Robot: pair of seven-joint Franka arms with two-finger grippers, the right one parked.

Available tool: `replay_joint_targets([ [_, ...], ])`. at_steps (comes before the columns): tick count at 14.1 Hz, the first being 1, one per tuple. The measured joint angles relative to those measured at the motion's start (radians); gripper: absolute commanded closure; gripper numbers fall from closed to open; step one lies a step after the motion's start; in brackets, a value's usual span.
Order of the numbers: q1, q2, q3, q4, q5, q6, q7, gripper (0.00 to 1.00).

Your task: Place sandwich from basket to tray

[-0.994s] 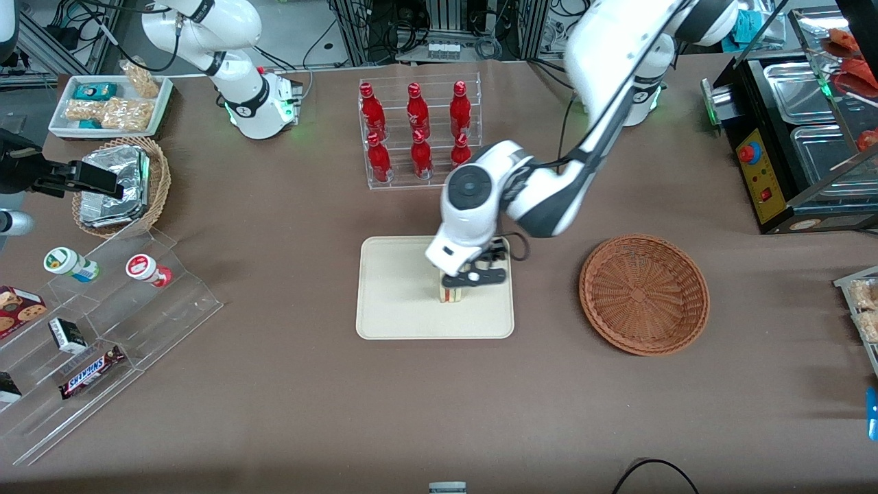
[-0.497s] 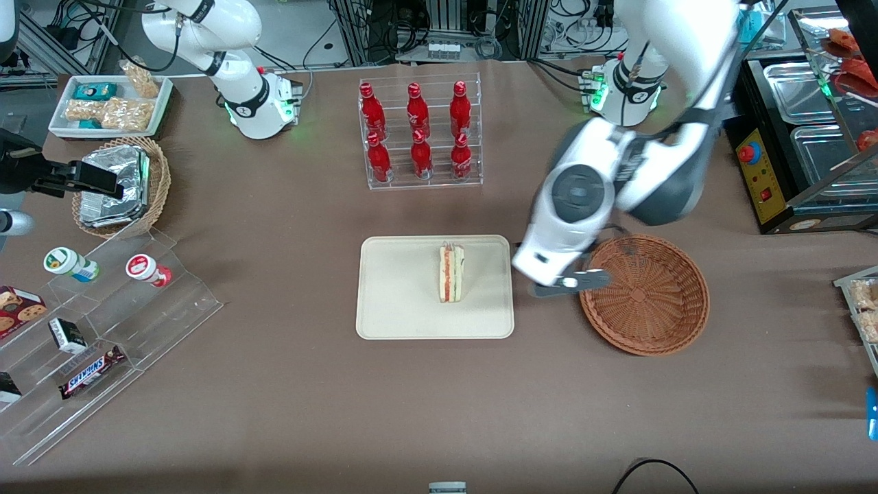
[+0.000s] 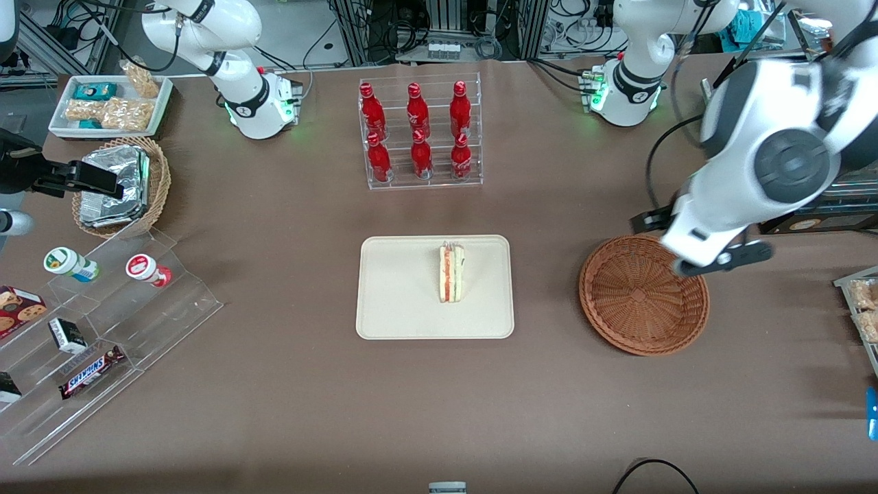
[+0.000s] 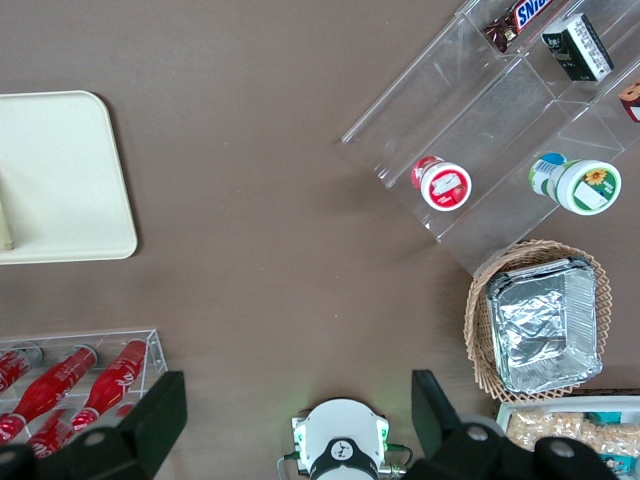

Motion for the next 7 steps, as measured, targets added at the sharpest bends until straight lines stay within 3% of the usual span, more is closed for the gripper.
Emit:
replay_joint_targets([
  [3,0.086,-0.050,0.000,0.001,0.000,-0.067,0.120,0.00],
  [7,0.089,-0.087,-0.029,0.067,-0.011,-0.164,0.144,0.00],
])
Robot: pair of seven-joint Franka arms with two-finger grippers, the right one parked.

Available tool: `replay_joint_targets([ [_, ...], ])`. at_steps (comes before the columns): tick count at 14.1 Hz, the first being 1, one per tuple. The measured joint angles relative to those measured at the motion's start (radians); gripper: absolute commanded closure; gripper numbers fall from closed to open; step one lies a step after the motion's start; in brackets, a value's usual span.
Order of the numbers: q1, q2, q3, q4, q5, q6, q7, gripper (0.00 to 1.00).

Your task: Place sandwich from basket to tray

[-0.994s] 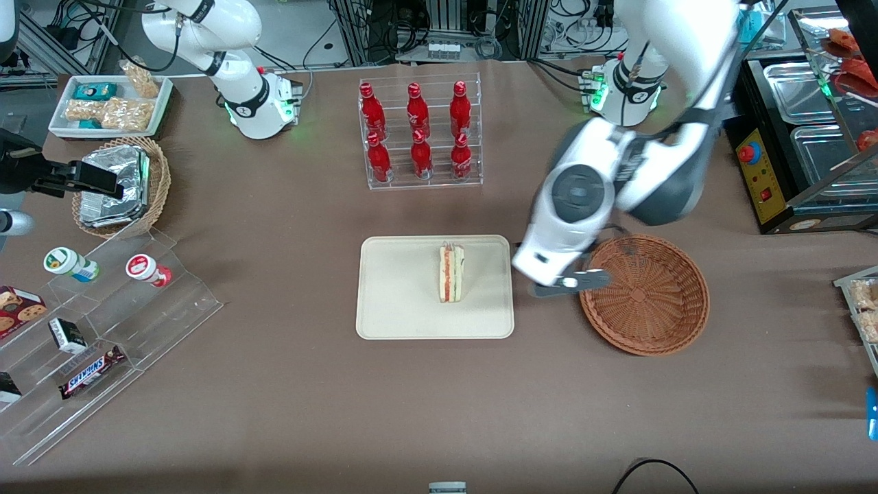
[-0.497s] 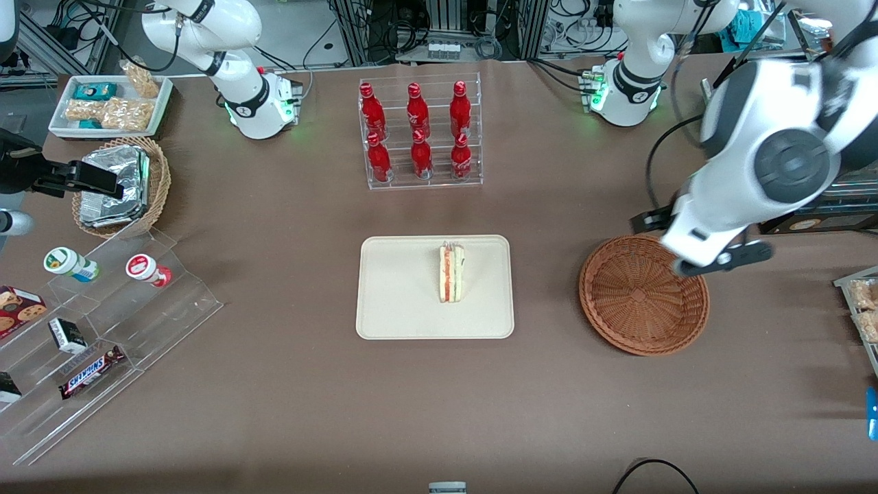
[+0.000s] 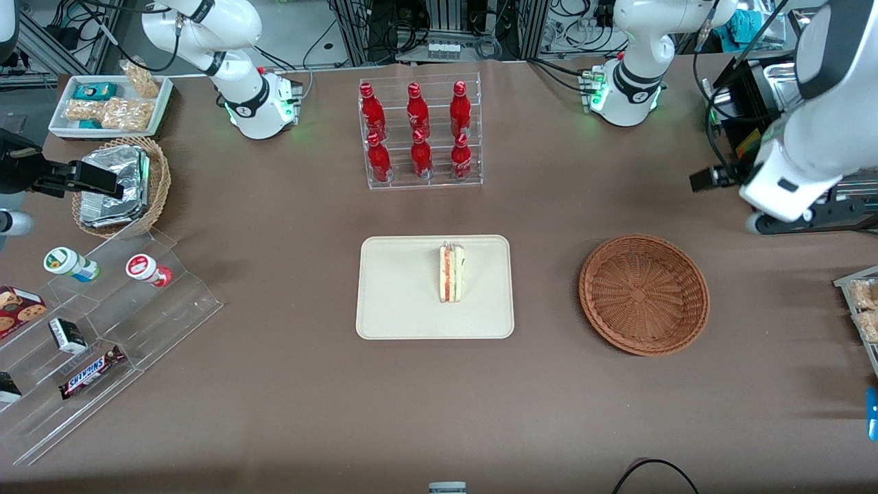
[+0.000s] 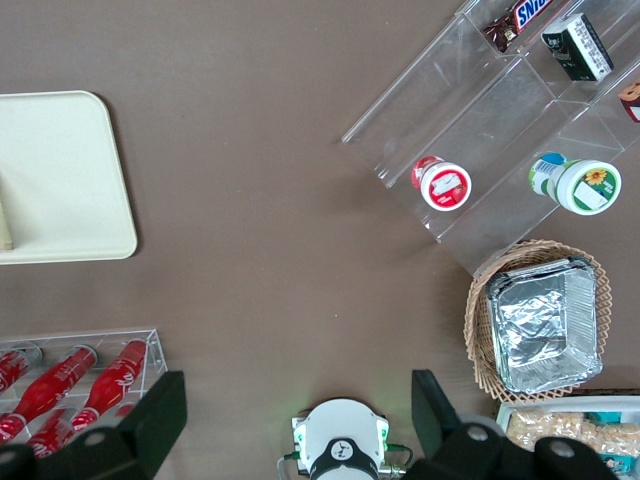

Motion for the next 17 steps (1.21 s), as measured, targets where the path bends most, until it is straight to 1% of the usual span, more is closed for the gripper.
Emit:
replay_joint_targets([
  [4,0.001,-0.008,-0.005,0.052,-0.016,-0.018,0.000,0.00],
  [6,0.005,-0.008,0.007,0.067,-0.055,-0.009,0.000,0.00],
  [9,0.008,-0.006,0.030,0.073,-0.073,0.019,0.000,0.00],
  [12,0.009,0.008,0.032,0.073,-0.078,0.080,-0.016,0.00],
  [15,0.009,0.018,0.032,0.069,-0.078,0.080,-0.065,0.00],
  [16,0.009,0.021,0.032,0.060,-0.073,0.080,-0.071,0.00],
  [17,0.009,0.025,0.033,0.043,-0.053,0.083,-0.075,0.00],
])
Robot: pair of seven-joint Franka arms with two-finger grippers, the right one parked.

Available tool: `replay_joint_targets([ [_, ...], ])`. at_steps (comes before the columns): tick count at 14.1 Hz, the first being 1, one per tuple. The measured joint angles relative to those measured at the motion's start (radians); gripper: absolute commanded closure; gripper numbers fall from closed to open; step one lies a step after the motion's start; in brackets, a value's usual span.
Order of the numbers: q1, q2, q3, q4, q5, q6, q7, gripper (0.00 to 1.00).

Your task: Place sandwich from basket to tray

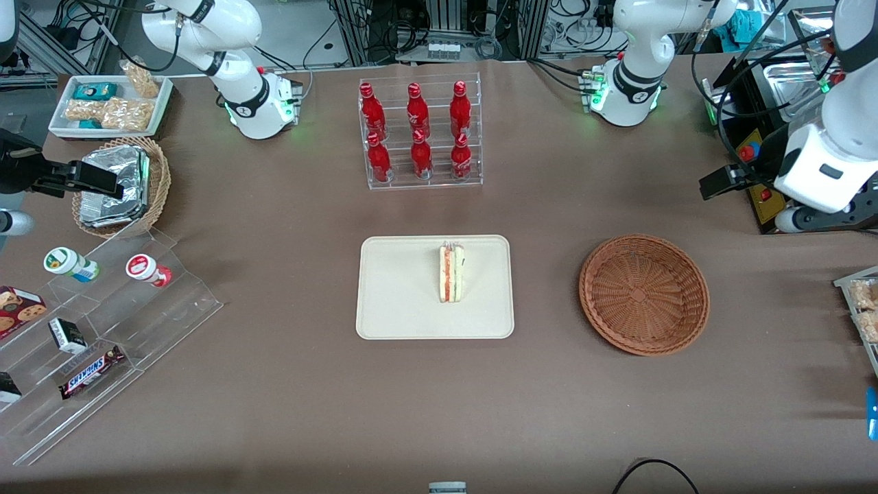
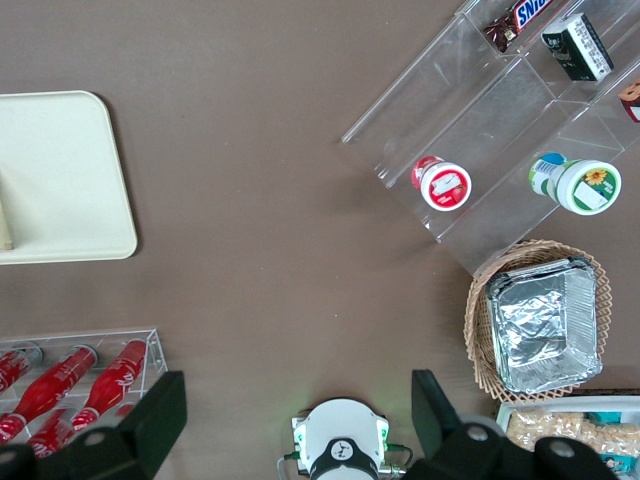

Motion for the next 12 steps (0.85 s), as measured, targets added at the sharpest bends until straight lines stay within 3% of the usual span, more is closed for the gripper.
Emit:
replay_joint_targets([
  [3,0.001,0.003,0.002,-0.058,0.049,0.052,-0.004,0.00],
  [8,0.019,-0.072,0.018,-0.194,0.029,0.166,-0.007,0.00],
  [12,0.021,-0.083,0.021,-0.215,0.028,0.193,-0.007,0.00],
])
